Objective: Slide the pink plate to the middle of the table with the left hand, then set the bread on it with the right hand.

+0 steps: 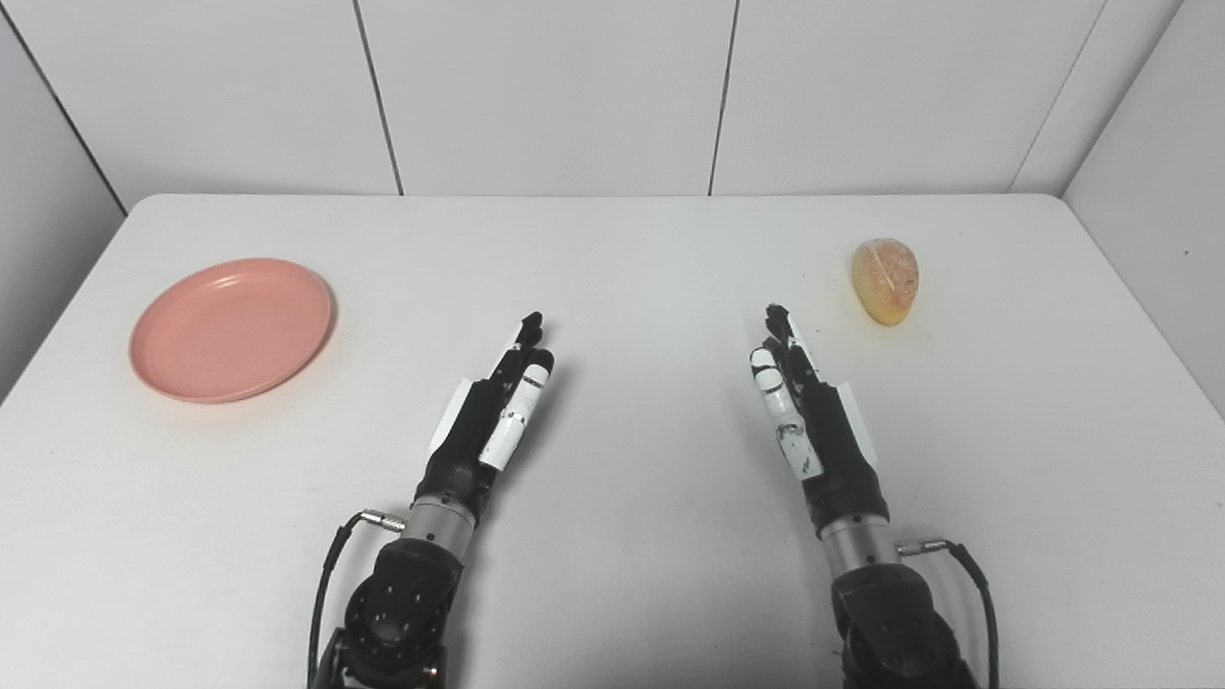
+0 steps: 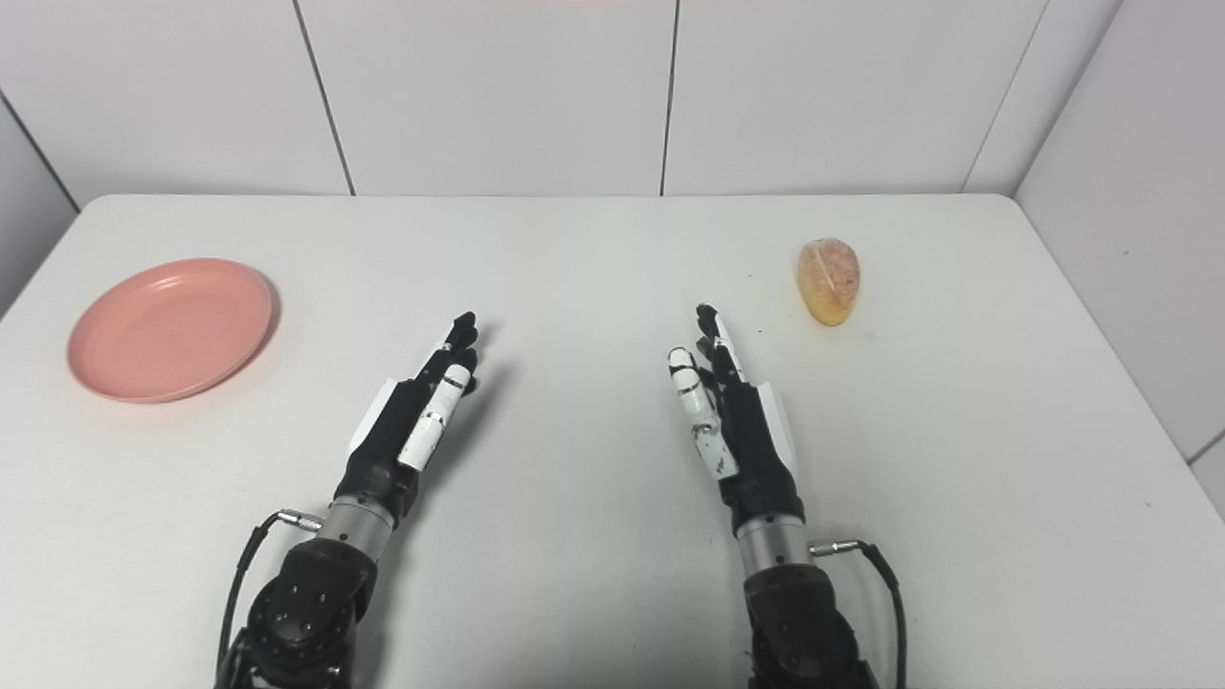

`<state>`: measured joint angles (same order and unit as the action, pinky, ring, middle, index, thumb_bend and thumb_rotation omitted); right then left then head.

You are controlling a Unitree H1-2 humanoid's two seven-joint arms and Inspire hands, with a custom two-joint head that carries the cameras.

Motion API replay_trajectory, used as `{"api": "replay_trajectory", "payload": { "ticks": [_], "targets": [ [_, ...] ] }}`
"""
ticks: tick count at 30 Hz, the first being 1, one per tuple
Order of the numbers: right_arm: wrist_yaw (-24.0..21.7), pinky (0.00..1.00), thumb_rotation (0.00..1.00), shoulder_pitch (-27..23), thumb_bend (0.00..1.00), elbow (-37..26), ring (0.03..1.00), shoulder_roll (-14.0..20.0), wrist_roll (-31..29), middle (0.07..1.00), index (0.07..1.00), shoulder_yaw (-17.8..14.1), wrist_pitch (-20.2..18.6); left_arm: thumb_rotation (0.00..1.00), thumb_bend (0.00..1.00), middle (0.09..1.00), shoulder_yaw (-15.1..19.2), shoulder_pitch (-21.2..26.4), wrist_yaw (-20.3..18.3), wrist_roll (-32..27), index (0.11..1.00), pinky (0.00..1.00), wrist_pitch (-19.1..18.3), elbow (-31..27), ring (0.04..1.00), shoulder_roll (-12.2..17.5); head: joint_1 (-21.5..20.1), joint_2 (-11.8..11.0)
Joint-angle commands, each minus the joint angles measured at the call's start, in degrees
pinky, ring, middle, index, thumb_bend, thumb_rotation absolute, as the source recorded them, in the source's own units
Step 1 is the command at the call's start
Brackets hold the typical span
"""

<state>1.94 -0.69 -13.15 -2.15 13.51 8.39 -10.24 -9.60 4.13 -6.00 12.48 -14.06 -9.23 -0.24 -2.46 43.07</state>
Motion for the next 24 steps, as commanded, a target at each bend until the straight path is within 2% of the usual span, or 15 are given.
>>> {"api": "replay_trajectory", "payload": {
  "ticks": [1, 24],
  "targets": [
    [0.3, 0.91, 1.00, -1.1, 0.18, -1.7, 0.958, -0.6, -0.2, 0.970, 0.964, -0.1, 1.7, 1.00, 0.32, 1.000, -0.2, 1.2, 0.7, -0.1, 0.997, 0.94, 2.3, -0.9, 0.989, -0.1, 0.0, 0.1],
    [0.3, 0.91, 1.00, -1.1, 0.19, -1.9, 0.959, -0.7, -0.3, 0.971, 0.965, -0.2, 1.5, 1.00, 0.34, 0.998, 0.3, 1.2, 0.9, -0.7, 0.994, 0.94, 2.8, -0.4, 0.985, -0.4, 0.0, 0.1]
  ]
}}
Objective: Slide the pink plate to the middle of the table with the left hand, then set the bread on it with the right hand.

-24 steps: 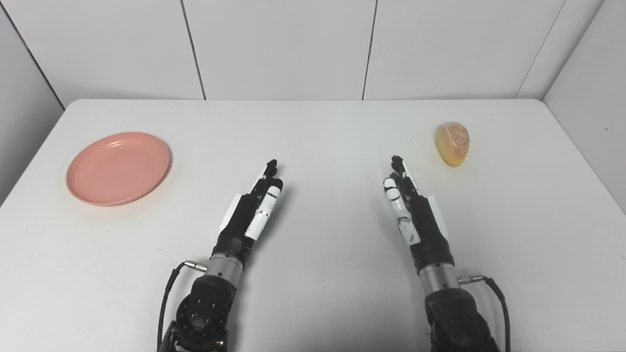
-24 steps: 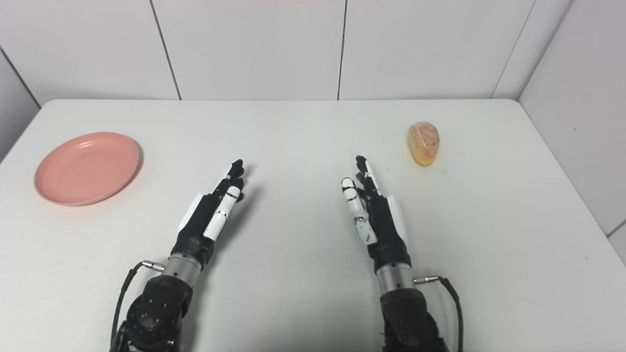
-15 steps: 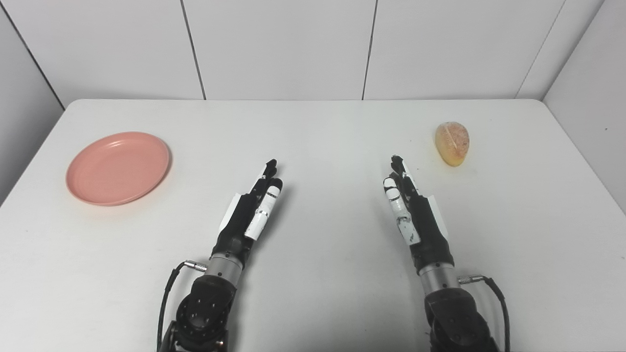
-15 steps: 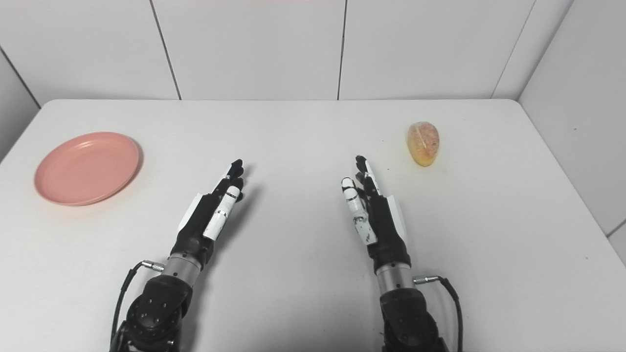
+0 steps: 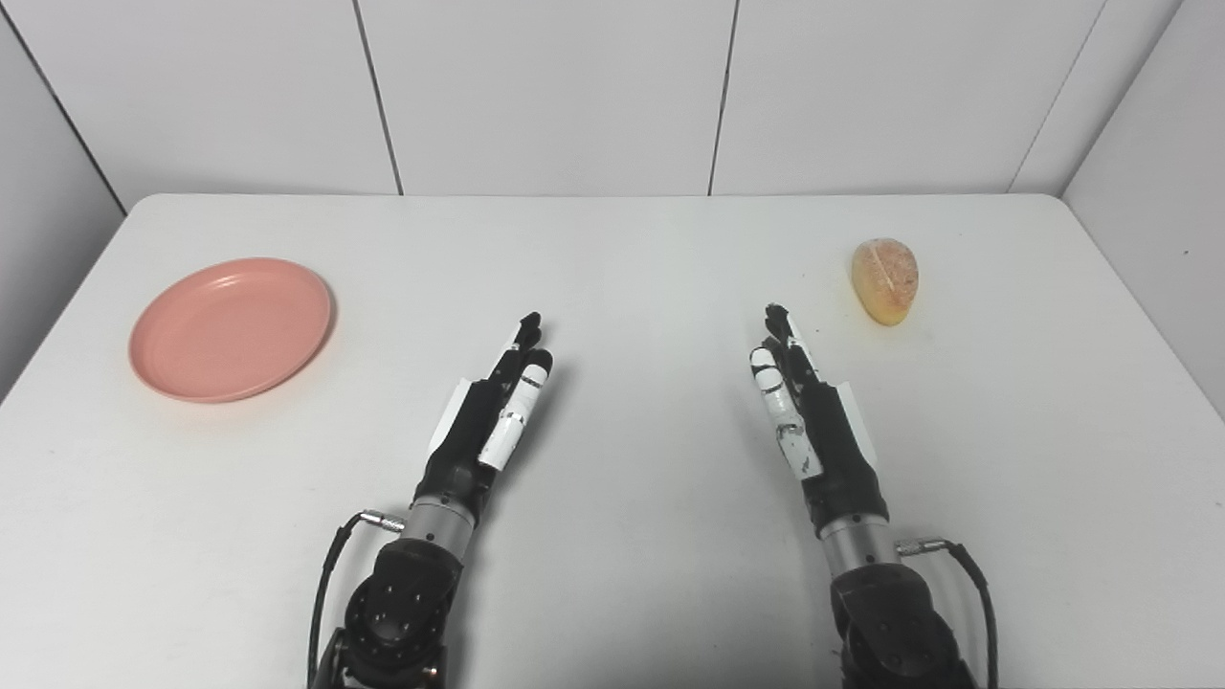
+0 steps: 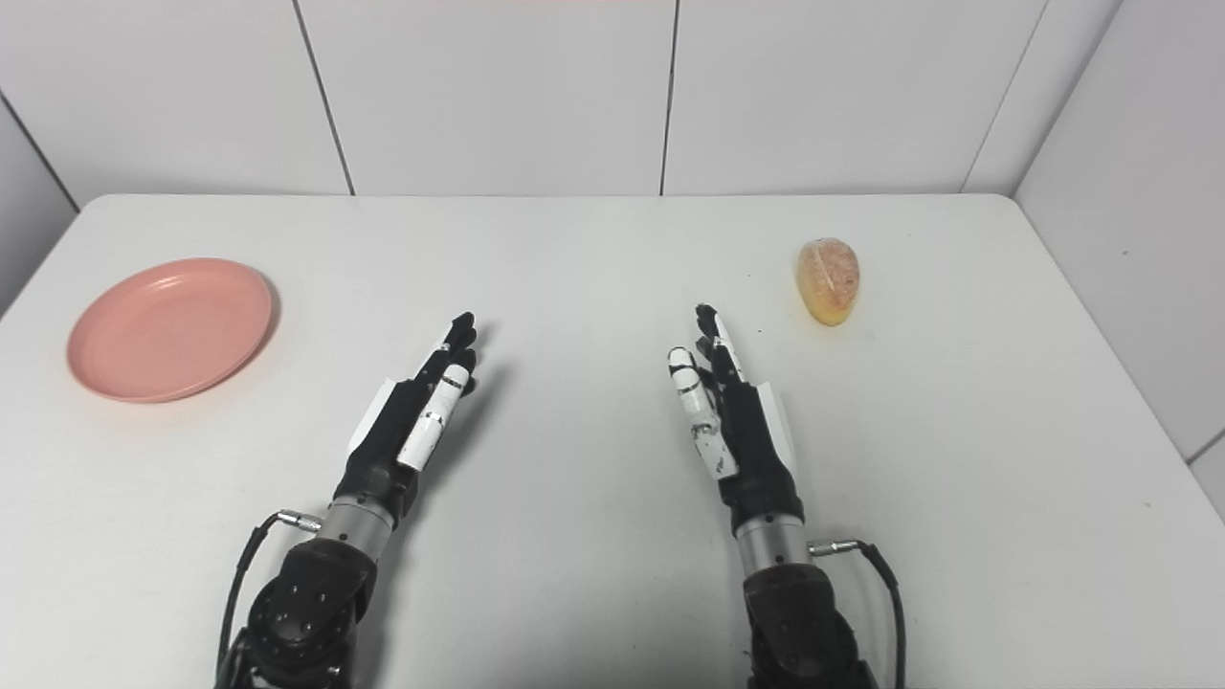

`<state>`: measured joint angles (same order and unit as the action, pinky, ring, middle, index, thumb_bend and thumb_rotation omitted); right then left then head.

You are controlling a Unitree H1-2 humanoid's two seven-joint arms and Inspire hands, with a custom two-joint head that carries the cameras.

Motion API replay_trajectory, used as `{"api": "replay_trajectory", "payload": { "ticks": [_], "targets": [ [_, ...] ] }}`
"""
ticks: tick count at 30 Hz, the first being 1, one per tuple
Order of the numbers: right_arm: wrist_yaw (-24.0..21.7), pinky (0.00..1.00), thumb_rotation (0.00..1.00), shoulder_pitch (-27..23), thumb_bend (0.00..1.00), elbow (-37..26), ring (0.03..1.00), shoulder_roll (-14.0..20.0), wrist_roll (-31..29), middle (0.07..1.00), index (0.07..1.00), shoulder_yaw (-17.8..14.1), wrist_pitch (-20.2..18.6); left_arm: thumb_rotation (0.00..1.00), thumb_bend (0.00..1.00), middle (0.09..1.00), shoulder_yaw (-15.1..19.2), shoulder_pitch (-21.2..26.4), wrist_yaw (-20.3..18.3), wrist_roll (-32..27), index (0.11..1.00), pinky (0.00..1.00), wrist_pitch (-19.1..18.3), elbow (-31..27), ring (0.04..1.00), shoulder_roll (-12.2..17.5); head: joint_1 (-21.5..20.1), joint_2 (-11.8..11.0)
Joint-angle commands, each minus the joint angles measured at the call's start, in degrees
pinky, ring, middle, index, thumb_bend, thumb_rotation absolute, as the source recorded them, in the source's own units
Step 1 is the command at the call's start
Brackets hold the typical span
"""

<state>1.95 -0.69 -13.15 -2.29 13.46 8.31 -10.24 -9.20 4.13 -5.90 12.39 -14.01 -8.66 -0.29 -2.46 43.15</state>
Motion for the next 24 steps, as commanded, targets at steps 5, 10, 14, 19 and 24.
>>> {"api": "replay_trajectory", "payload": {
  "ticks": [5, 10, 14, 19, 24],
  "targets": [
    [0.2, 0.91, 1.00, -1.0, 0.19, -1.5, 0.959, -0.3, 0.0, 0.972, 0.966, -0.1, 2.0, 1.00, 0.34, 1.000, -0.1, 1.2, 0.6, -0.7, 0.998, 0.95, 3.1, -0.6, 0.990, -0.3, 1.7, -0.9],
    [-0.5, 0.93, 1.00, -0.7, 0.20, -0.6, 0.973, 1.0, -1.1, 0.979, 0.972, -0.5, 2.9, 1.00, 0.36, 0.996, -0.6, 1.0, 1.3, -0.1, 0.994, 0.94, 4.6, 0.8, 0.983, -1.0, 5.9, -2.4],
    [-0.8, 0.93, 1.00, -0.2, 0.16, -0.1, 0.969, 2.2, -2.3, 0.976, 0.967, -1.3, 3.2, 1.00, 0.35, 0.989, -1.3, 1.2, 2.8, 0.5, 0.987, 0.93, 6.4, 3.6, 0.977, -2.2, 11.1, -4.9],
    [-1.4, 0.94, 1.00, 0.3, 0.14, 0.0, 0.974, 2.9, -4.4, 0.981, 0.972, -2.1, 3.5, 1.00, 0.36, 0.982, -2.7, 1.5, 5.1, 2.4, 0.979, 0.93, 9.5, 7.0, 0.971, -2.9, 15.6, -7.1],
    [-1.4, 0.95, 1.00, 0.3, 0.13, 0.9, 0.977, 2.9, -5.9, 0.982, 0.976, -2.7, 4.9, 1.00, 0.34, 0.982, -3.5, 1.9, 6.5, 3.8, 0.979, 0.94, 11.1, 9.0, 0.976, -3.2, 18.4, -8.5]
  ]
}}
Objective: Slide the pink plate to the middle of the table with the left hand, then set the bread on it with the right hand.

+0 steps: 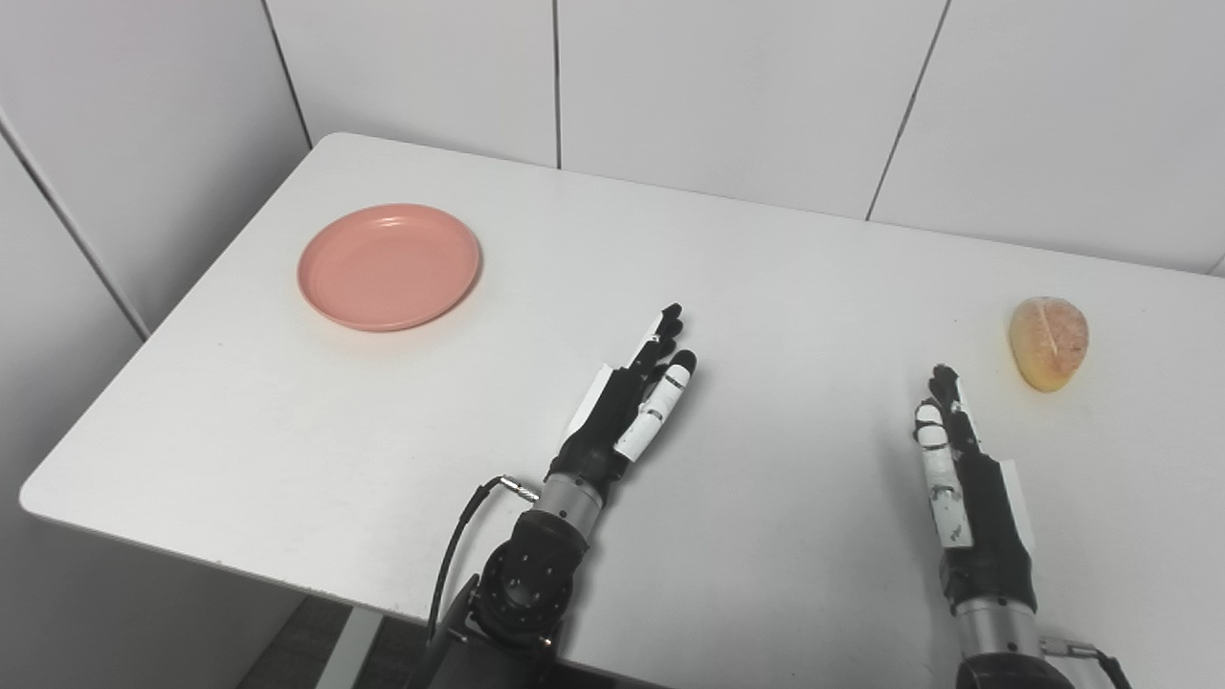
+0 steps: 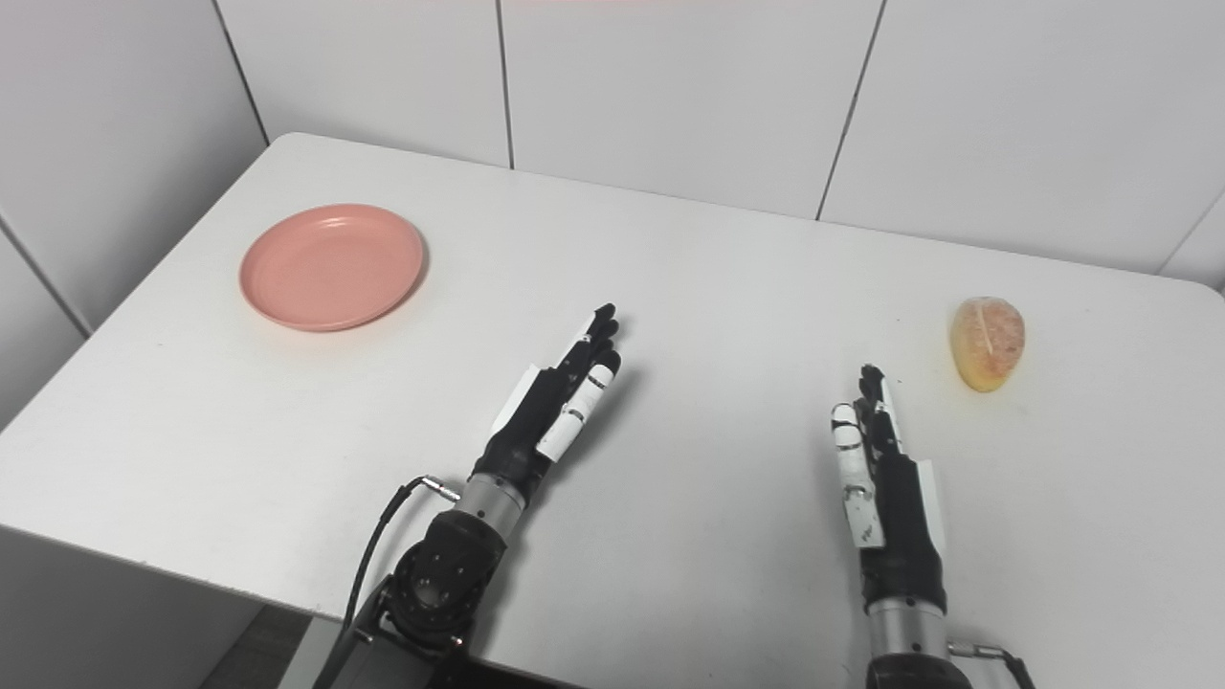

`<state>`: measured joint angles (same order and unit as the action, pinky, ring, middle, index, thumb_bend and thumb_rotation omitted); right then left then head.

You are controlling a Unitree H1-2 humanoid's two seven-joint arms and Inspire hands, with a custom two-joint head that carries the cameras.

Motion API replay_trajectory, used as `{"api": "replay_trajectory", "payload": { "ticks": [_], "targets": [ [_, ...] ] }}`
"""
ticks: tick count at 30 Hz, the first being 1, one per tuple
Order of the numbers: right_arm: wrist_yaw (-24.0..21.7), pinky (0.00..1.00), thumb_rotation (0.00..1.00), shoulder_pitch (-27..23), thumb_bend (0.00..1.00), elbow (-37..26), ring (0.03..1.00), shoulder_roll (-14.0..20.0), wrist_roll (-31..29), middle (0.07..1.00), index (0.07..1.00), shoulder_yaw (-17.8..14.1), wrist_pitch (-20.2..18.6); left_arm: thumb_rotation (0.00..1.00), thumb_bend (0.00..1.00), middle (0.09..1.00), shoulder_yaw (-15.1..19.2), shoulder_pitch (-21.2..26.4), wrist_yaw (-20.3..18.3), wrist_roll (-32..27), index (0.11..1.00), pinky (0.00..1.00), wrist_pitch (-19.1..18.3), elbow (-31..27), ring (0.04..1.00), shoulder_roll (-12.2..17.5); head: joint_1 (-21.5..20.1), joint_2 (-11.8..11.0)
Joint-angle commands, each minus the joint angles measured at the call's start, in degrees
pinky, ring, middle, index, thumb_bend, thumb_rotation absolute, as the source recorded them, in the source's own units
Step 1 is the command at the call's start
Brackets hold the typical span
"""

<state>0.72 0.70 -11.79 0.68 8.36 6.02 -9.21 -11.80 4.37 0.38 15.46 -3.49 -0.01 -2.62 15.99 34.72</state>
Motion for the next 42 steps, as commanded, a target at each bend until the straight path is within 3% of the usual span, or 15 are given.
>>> {"api": "replay_trajectory", "payload": {
  "ticks": [1, 14, 27, 32, 42],
  "targets": [
    [-0.3, 0.97, 1.00, -1.1, 0.12, -0.2, 0.984, -0.1, -1.2, 0.988, 0.980, -0.5, 3.9, 1.00, 0.33, 0.984, -1.0, 1.7, 0.2, 0.7, 0.981, 0.94, 0.8, 0.6, 0.979, -0.9, -0.1, 0.0],
    [-0.3, 1.00, 1.00, -1.1, 0.16, -0.3, 1.000, -0.9, -2.9, 1.000, 0.990, 0.1, 3.5, 1.00, 0.35, 0.982, -0.7, 1.5, 1.0, 1.1, 0.977, 0.94, 2.0, 1.3, 0.977, -1.0, 1.2, -0.8],
    [-0.4, 1.00, 1.00, -1.0, 0.13, -0.9, 1.000, -2.3, -2.5, 1.000, 0.998, 0.6, 3.0, 1.00, 0.38, 0.989, 0.4, 1.6, 0.3, -0.3, 0.985, 0.94, 1.6, -1.2, 0.978, -0.4, 2.6, -1.5],
    [0.5, 0.99, 1.00, -0.9, 0.06, -1.8, 1.000, -2.7, -0.3, 1.000, 0.992, 1.1, 2.4, 1.00, 0.39, 0.995, 1.6, 1.9, -0.7, -2.2, 0.989, 0.94, -1.7, -4.9, 0.984, -0.5, 2.3, -2.3],
    [0.0, 1.00, 1.00, -1.0, 0.04, -1.8, 1.000, -2.7, -0.6, 1.000, 0.996, 1.1, 1.4, 1.00, 0.34, 1.000, 4.4, 4.0, -2.5, -6.0, 0.990, 0.98, -9.5, -13.5, 0.997, -1.1, 3.0, -2.4]
  ]
}}
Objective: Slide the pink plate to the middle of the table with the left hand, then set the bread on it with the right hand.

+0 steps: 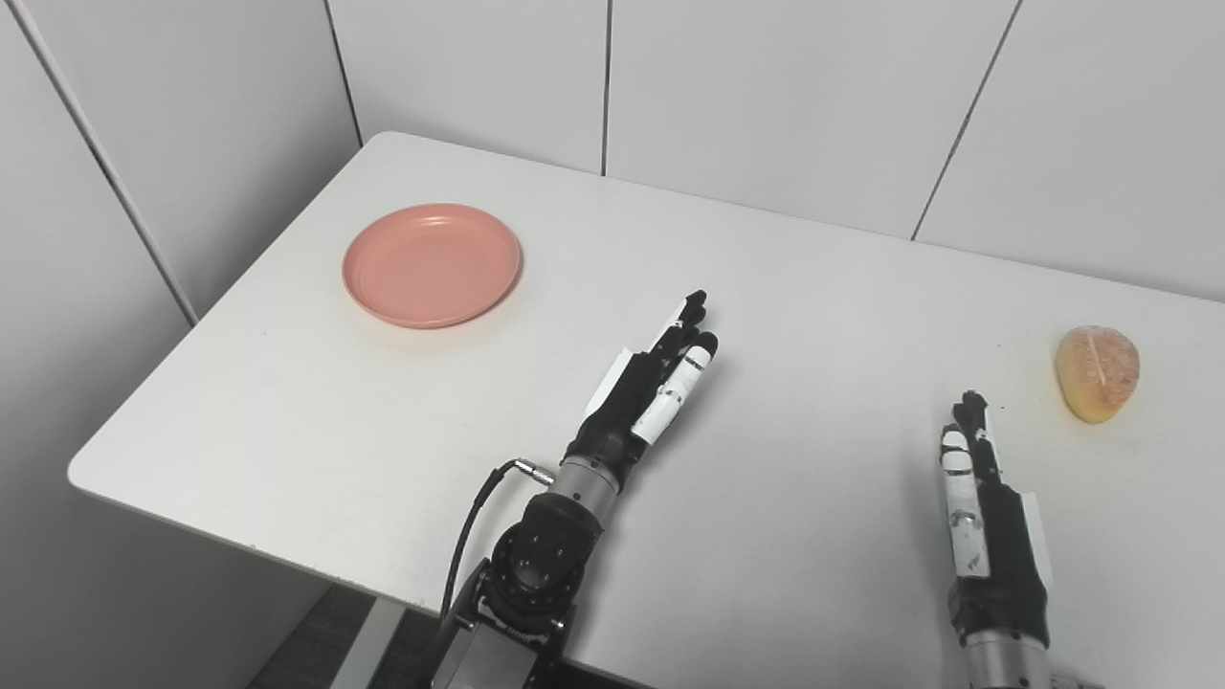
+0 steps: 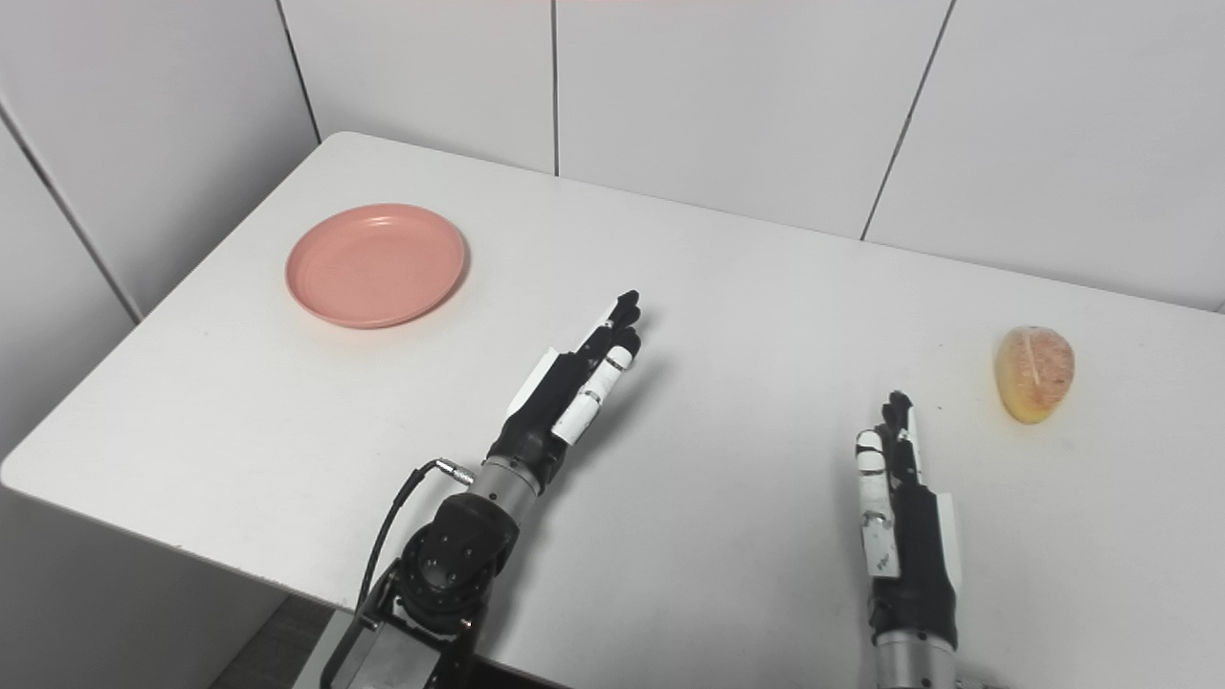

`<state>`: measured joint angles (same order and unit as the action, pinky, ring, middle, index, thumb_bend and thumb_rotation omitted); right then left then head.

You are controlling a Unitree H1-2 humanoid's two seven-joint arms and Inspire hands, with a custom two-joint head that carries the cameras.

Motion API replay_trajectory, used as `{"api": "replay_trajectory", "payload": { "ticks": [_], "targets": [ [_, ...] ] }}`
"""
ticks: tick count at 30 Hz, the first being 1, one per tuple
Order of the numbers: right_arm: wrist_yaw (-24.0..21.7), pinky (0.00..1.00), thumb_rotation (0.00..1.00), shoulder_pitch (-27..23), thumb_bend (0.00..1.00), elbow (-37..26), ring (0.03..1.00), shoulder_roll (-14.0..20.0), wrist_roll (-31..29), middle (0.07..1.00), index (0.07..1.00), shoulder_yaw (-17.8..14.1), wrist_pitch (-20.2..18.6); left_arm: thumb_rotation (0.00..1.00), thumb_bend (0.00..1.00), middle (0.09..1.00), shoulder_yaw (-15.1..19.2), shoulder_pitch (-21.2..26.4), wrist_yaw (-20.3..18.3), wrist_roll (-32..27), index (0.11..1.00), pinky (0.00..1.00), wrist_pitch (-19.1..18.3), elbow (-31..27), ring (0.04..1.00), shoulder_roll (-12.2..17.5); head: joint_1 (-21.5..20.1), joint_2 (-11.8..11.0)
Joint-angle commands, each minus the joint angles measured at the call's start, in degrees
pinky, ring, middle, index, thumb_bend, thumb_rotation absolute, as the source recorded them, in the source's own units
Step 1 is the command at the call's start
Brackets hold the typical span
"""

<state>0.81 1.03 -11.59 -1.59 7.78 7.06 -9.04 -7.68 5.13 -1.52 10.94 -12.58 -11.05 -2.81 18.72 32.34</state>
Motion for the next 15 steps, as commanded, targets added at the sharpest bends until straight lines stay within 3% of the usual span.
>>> {"api": "replay_trajectory", "payload": {
  "ticks": [1, 7, 15],
  "targets": [
    [-0.2, 1.00, 1.00, -1.3, 0.04, -1.8, 1.000, -0.4, -0.3, 1.000, 0.998, 0.0, 1.6, 1.00, 0.35, 1.000, 0.6, 3.4, -0.7, -2.1, 0.990, 0.99, -1.1, -2.9, 0.999, -1.0, 0.3, 0.0],
    [-0.4, 1.00, 1.00, -1.4, 0.09, -1.3, 1.000, -0.7, -2.1, 1.000, 1.000, -0.5, 1.7, 1.00, 0.36, 0.975, 0.2, 7.2, -0.1, 2.4, 0.968, 0.92, -4.7, -6.6, 0.964, 1.0, 0.5, -0.1],
    [-0.2, 1.00, 1.00, -1.4, 0.09, -0.8, 1.000, -0.8, -2.2, 1.000, 1.000, -0.5, 1.8, 1.00, 0.36, 0.983, 4.6, 13.2, -0.8, -0.3, 0.967, 0.97, -7.7, -8.9, 0.978, 3.1, 0.4, -0.3]
  ]
}}
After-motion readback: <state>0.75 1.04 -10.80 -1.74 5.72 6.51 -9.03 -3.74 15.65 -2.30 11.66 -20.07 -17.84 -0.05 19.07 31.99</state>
